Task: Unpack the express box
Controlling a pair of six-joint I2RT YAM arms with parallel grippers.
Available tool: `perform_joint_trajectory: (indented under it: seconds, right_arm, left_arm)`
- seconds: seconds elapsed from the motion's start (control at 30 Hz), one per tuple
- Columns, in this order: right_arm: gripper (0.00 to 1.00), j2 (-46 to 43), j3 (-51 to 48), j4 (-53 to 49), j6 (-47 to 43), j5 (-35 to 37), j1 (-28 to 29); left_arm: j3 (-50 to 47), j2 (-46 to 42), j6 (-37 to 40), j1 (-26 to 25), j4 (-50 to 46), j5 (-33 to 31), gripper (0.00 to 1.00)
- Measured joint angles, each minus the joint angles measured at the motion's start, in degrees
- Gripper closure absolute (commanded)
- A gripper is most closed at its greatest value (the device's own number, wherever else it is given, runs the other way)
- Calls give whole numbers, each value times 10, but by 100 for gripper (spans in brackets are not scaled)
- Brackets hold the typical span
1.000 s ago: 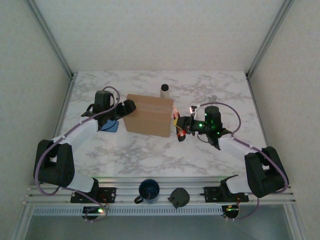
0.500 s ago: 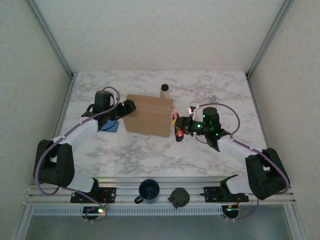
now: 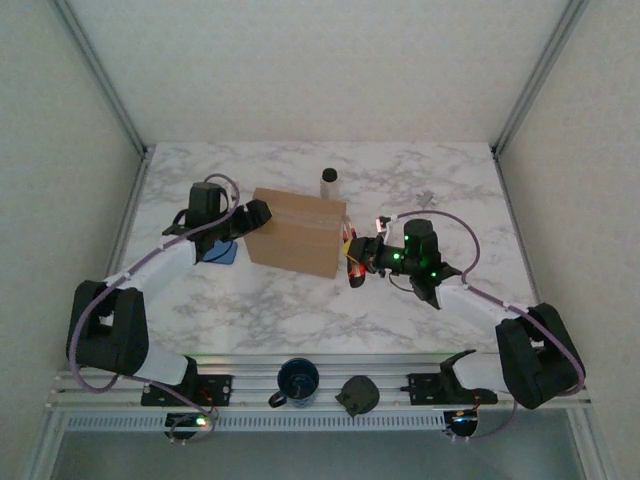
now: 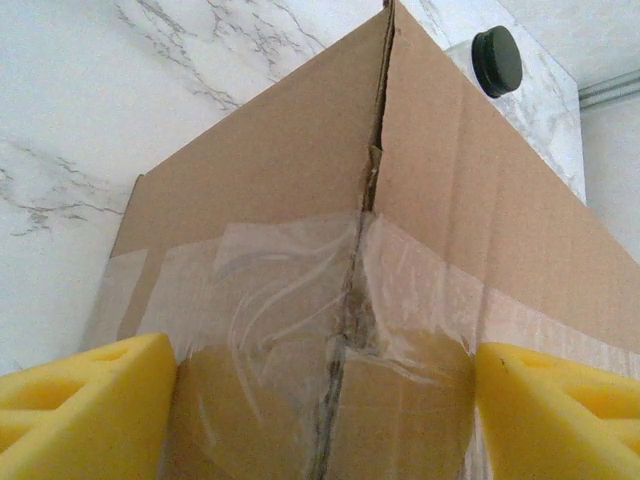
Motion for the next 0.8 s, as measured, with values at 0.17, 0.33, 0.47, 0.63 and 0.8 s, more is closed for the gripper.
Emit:
perform_joint_trajectory:
  seconds: [0.17, 0.33, 0.47, 0.63, 0.8]
  right_arm:
    - [100, -3, -8, 10, 9, 9, 6]
    - [100, -3, -17, 29, 25, 24, 16]
    - [100, 3, -19, 49, 37, 37, 23]
    - [100, 8, -23, 65, 50, 40, 24]
    - [100, 5, -29, 73, 57, 44, 28]
  left_arm:
    - [-2, -1, -5, -2, 3, -10, 25]
    - [-14, -8, -19, -10, 17, -32, 25]
    - [-27, -12, -32, -12, 38, -45, 25]
    - [-41, -17, -43, -15, 60, -57, 25]
    - [-48, -19, -50, -16, 70, -63, 25]
